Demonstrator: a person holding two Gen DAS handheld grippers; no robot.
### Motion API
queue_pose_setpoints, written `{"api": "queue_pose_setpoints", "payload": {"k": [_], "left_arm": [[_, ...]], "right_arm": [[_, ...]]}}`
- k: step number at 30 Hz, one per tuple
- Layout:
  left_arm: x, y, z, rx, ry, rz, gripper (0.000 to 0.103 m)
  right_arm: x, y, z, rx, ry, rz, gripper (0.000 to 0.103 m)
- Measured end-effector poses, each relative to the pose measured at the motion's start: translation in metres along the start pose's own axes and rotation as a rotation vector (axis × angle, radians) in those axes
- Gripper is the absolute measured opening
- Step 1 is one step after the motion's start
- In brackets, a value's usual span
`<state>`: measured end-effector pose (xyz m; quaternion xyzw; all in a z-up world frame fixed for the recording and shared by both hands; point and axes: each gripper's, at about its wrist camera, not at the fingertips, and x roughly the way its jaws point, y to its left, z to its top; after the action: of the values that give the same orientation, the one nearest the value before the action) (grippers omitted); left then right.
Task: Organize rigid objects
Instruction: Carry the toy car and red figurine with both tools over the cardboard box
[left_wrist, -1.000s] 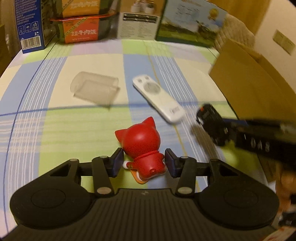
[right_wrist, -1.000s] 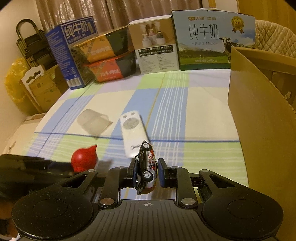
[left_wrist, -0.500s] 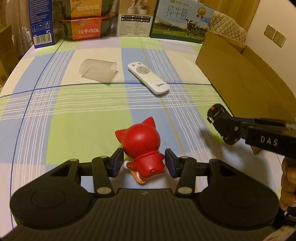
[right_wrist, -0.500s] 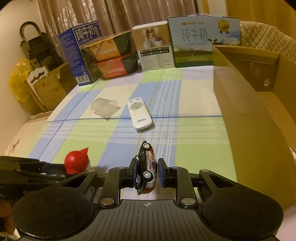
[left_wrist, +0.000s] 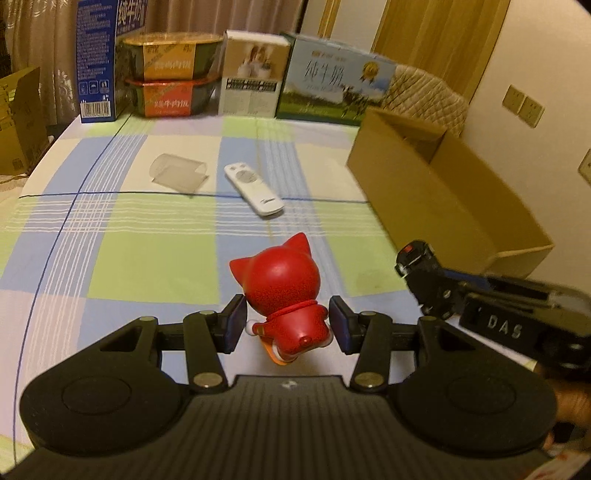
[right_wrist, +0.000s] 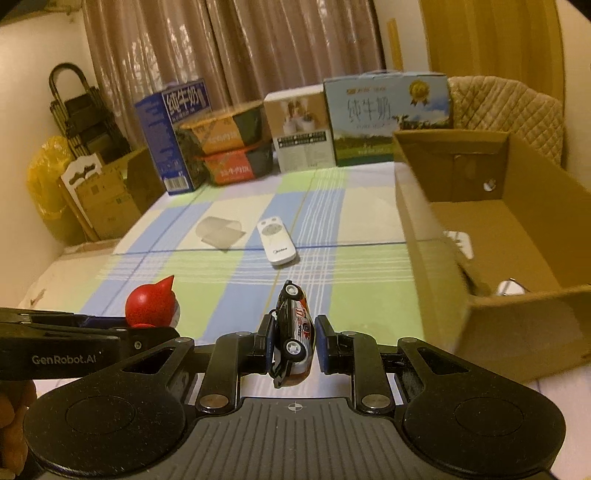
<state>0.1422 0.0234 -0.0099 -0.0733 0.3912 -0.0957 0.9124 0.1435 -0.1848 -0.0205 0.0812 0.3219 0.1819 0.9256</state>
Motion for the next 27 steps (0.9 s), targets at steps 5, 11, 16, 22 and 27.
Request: {"api": "queue_pose_setpoints", "payload": {"k": [5, 11, 16, 22, 27], "left_arm": [[-0.021, -0.018, -0.005, 0.0, -0.021, -0.011, 0.043], [-0.037, -0.038, -0.013, 0.025, -0.028, -0.017, 0.043], [-0.047, -0.05, -0.017, 0.042, -0.038, -0.024, 0.043], [-0.053, -0.059, -0.017, 0.059, -0.044, -0.036, 0.043], [-0.053, -0.066, -0.014, 0.072, -0.049, -0.046, 0.043]], "right_arm": [[-0.034, -0.002, -0.004, 0.015, -0.037, -0.004, 0.019], [-0.063, -0.009, -0.008, 0.031, -0.071, -0.016, 0.019], [-0.079, -0.013, -0.012, 0.041, -0.086, -0.027, 0.019], [-0.094, -0.019, -0.013, 0.049, -0.103, -0.038, 0.019], [-0.101, -0.027, -0.01, 0.054, -0.117, -0.049, 0.019]]}}
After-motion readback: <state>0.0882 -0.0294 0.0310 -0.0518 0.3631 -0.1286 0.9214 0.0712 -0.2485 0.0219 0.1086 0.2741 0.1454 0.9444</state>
